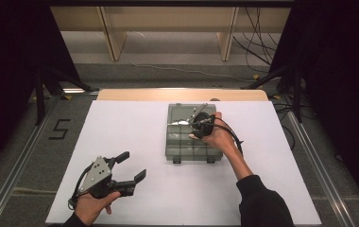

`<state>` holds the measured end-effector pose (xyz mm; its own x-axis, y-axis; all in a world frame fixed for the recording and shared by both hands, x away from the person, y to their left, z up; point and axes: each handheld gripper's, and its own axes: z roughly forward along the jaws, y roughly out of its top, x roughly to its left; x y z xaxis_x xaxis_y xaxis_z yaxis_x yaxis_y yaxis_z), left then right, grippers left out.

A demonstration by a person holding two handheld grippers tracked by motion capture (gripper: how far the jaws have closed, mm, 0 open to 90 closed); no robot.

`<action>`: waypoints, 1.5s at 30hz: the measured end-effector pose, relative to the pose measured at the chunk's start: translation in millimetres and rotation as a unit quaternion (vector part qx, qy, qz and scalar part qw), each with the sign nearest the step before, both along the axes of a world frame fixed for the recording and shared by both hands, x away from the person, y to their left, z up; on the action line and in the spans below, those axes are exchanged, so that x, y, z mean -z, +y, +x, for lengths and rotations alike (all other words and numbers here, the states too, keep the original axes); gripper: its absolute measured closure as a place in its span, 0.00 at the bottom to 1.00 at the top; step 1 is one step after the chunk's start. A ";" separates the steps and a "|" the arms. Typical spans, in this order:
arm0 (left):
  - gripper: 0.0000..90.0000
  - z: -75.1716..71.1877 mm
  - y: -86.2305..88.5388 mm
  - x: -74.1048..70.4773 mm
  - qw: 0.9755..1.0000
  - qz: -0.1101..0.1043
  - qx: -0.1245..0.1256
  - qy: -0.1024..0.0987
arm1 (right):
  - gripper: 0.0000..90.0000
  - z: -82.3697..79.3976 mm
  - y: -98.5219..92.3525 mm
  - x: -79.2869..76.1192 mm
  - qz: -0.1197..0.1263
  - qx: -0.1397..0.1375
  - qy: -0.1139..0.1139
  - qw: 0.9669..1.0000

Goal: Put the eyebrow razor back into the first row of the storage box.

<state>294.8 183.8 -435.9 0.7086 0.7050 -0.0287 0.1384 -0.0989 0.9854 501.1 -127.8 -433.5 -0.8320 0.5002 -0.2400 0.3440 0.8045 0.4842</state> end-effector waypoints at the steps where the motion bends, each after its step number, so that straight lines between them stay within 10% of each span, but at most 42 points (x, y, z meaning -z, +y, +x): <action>1: 0.19 0.0 0.0 0.0 1.000 -0.001 0.000 0.000 | 0.70 -0.1 0.2 -0.8 0.001 0.002 -0.003 1.000; 16: 0.19 0.1 0.8 -0.8 1.000 -0.003 -0.001 -0.002 | 0.41 -13.3 -1.9 -22.7 0.073 0.047 -0.012 0.996; 45: 0.19 -0.7 0.7 -1.4 1.000 -0.002 -0.002 -0.002 | 0.36 -62.2 -10.6 -45.0 0.202 0.028 -0.024 0.979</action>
<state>294.1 184.5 -434.5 0.7060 0.7076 -0.0298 0.1355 -0.0937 0.9863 438.9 -138.4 -388.5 -0.7930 0.6070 -0.0514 0.3510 0.5242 0.7759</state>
